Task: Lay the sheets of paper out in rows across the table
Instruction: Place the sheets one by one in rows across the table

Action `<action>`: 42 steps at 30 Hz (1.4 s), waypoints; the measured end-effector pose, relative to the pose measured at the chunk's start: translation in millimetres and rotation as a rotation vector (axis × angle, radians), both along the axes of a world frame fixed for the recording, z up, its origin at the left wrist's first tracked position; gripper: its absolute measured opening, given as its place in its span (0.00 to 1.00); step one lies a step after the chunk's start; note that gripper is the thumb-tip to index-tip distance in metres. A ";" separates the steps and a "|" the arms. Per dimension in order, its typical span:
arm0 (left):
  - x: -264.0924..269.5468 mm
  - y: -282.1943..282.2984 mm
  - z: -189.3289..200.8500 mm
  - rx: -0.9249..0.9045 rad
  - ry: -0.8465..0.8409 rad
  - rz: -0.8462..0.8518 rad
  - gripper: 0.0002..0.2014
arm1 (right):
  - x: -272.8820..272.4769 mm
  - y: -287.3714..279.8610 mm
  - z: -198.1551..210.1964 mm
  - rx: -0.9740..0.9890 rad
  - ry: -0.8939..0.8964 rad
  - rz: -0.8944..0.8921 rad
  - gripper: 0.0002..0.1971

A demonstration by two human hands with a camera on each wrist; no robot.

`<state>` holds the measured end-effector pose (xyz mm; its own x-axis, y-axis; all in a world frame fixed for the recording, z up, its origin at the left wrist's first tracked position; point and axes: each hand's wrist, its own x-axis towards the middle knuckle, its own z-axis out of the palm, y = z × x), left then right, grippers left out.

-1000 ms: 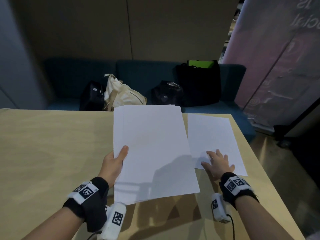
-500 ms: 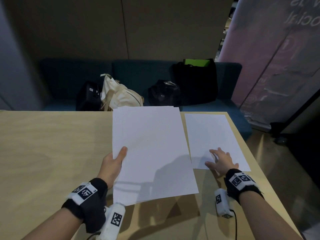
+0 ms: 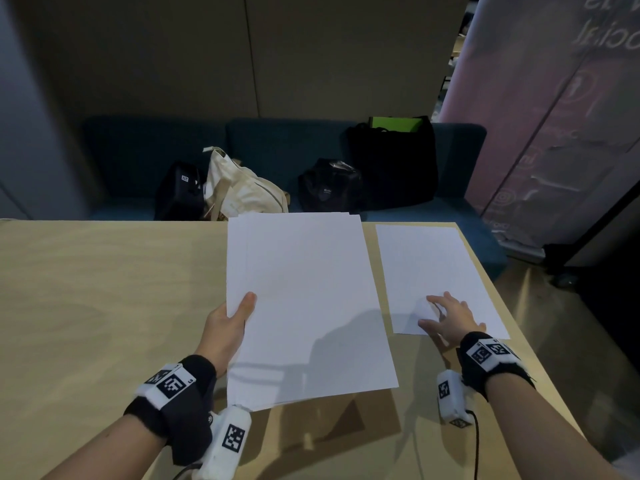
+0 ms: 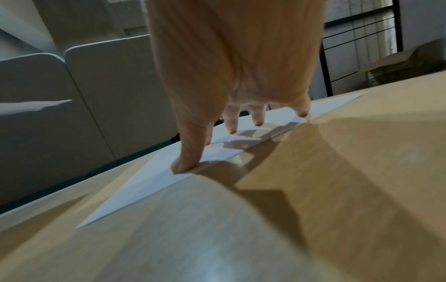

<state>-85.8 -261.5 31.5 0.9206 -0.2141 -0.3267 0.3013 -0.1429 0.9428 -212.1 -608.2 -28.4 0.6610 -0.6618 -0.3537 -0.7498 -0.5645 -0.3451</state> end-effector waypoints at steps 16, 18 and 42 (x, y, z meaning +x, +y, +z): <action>-4.5 -0.7 3.2 -0.016 -0.017 0.004 0.19 | 2.2 -6.3 -3.7 0.005 0.005 0.022 0.32; -4.4 -1.0 3.4 -0.022 -0.013 0.010 0.18 | 2.8 -6.2 -2.5 0.005 0.012 0.027 0.32; 5.0 -5.7 22.1 -0.053 -0.069 0.003 0.19 | 40.6 99.8 99.3 0.502 -0.500 0.101 0.10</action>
